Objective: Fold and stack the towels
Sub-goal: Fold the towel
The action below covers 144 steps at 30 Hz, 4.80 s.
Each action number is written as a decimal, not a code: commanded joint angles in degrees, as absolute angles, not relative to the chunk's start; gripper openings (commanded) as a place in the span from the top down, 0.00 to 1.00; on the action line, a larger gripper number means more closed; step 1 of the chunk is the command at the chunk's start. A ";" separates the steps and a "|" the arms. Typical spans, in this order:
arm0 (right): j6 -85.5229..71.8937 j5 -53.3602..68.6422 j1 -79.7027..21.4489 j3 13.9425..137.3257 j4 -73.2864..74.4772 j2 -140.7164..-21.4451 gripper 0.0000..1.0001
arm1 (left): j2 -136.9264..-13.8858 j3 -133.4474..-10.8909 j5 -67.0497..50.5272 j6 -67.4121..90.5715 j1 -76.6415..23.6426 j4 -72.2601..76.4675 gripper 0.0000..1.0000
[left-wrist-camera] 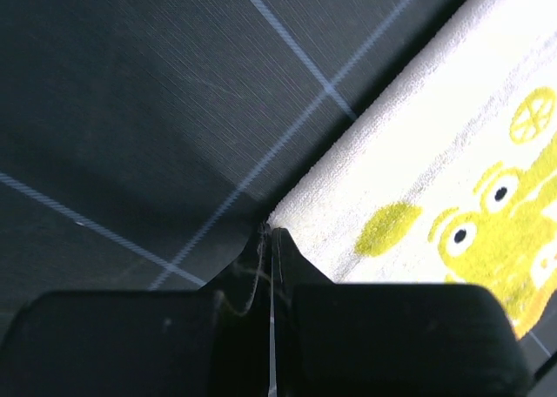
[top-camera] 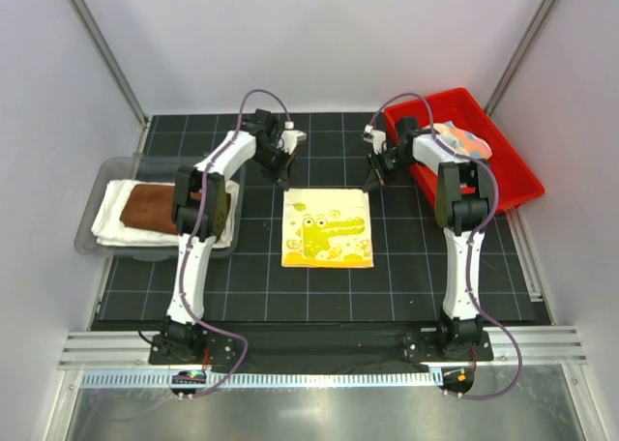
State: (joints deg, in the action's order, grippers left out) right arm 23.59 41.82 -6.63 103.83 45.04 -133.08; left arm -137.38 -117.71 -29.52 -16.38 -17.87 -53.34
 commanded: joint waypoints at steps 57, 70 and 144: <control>6.77 27.69 -10.89 55.82 4.92 -85.26 0.99 | -101.52 -86.49 -18.46 -9.58 -24.87 -37.00 1.00; 2.55 20.92 -13.62 46.50 0.62 -79.37 0.99 | -97.29 -75.59 -15.47 -6.94 -27.86 -32.70 1.00; -20.48 16.79 -12.48 59.85 8.26 -102.14 0.71 | -116.36 -84.54 -8.25 18.99 -24.17 -23.02 0.62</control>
